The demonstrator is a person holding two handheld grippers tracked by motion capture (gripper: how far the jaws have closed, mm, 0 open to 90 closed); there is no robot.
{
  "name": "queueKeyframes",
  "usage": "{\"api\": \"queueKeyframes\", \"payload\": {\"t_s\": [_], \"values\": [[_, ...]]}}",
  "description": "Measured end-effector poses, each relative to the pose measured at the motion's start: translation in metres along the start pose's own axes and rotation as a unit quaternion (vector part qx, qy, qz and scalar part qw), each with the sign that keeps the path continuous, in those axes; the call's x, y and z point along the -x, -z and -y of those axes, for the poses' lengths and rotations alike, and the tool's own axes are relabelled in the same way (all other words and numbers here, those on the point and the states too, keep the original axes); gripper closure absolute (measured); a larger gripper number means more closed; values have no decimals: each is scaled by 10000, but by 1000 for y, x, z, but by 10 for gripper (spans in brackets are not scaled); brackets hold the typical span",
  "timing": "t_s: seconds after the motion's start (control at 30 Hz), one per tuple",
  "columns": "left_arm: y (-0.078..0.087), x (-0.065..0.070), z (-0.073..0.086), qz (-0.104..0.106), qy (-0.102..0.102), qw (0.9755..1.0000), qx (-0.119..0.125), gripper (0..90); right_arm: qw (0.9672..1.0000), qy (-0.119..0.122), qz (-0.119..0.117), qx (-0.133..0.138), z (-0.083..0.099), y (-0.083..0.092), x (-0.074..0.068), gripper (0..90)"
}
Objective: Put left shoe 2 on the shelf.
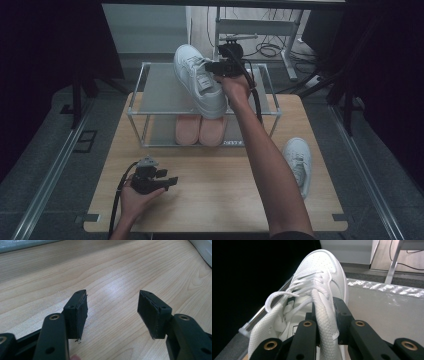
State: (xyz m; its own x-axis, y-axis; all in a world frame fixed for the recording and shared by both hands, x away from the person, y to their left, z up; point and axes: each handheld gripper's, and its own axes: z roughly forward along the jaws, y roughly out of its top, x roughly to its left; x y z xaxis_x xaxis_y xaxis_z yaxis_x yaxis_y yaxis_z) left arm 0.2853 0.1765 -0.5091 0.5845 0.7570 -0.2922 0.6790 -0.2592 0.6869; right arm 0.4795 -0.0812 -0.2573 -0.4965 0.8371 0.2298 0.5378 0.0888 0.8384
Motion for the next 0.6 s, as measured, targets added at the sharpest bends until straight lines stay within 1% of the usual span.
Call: {"api": "queueKeyframes", "payload": {"t_s": [0.1, 0.17, 0.33, 0.5, 0.6], "values": [[0, 0, 0, 12, 4, 10000, 13, 415, 10000, -55, 39, 6, -2, -6, -1, 813], [0, 1, 0, 18, 4, 10000, 20, 416, 9999, -157, 62, 17, -3, -10, -1, 813], [0, 1, 0, 16, 7, 10000, 10, 416, 9994, -296, 160, -3, -6, -18, 0, 812], [2, 0, 0, 26, -11, 10000, 27, 416, 9979, -525, 365, 79, -8, -22, 3, 811], [2, 1, 0, 4, 4, 10000, 47, 417, 9973, -542, 481, 86, -8, -26, 5, 811]]}}
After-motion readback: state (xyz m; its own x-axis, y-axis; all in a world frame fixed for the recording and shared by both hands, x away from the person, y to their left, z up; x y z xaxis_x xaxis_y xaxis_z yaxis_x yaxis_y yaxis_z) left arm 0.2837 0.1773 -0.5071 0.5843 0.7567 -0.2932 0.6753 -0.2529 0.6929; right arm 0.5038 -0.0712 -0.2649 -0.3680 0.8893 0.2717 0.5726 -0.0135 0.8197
